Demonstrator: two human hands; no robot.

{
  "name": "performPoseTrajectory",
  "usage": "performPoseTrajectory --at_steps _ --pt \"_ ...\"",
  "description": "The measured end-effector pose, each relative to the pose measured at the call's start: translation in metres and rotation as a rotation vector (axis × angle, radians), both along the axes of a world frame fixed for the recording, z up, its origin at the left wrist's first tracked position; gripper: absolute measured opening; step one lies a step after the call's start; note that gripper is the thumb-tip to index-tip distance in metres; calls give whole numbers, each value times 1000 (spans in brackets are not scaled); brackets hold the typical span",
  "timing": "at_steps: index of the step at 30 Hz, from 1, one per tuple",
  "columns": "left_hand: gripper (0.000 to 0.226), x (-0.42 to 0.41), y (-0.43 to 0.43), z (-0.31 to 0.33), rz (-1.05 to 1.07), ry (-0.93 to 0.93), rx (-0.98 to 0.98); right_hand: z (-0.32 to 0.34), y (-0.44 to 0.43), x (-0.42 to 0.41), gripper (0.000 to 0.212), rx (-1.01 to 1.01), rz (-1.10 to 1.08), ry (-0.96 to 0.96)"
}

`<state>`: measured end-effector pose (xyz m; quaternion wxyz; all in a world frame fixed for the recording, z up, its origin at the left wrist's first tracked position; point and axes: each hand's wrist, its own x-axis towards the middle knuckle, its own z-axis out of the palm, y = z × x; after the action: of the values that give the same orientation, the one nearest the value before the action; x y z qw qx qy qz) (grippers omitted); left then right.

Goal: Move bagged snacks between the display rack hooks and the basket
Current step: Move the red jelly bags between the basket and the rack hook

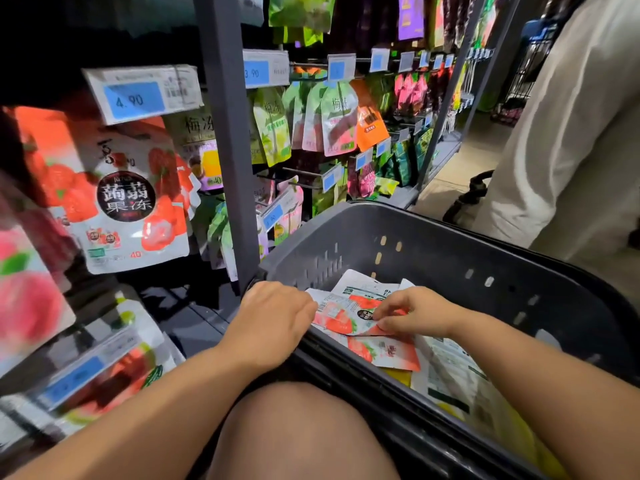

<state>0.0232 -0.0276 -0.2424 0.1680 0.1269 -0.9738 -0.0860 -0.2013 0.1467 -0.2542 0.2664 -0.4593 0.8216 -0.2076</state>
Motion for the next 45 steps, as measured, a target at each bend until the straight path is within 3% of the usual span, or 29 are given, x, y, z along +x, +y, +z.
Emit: performPoseTrajectory --at_steps 5,8,11,13,19,23,26,28,30,34,35,38,42,45 --pt "63 0 -1 -2 -11 5 11 -7 -1 5 9 81 53 41" --pt "61 -1 -2 -2 -8 22 29 -7 1 4 26 128 60 -9" --pt "63 -2 -2 -2 -10 38 45 -10 0 1 14 135 67 -13" --pt "64 -1 -1 -1 -16 46 53 -12 -2 -2 5 70 39 9" --pt "68 0 0 -1 -11 1 45 1 -11 7 20 -274 -56 -16" --pt "69 -1 -1 0 8 -34 49 29 -21 20 21 -435 -49 190" --pt "47 -7 0 7 50 -48 108 54 -24 33 31 -596 -49 314" --pt "28 -11 3 14 89 -41 217 66 -24 41 22 -679 -18 373" --pt "36 -14 7 17 134 -45 278 74 -24 47 12 -729 28 409" --pt "76 -22 14 27 103 -78 456 85 -25 58 10 -807 62 352" --pt "72 -24 16 30 96 -102 511 87 -26 61 11 -832 68 323" --pt "26 -29 16 36 105 -141 555 92 -27 67 9 -884 66 261" --pt "42 -29 13 34 201 -66 473 90 -26 52 19 -917 -139 143" --pt "47 -29 11 32 301 24 501 75 -20 22 26 -712 -328 205"
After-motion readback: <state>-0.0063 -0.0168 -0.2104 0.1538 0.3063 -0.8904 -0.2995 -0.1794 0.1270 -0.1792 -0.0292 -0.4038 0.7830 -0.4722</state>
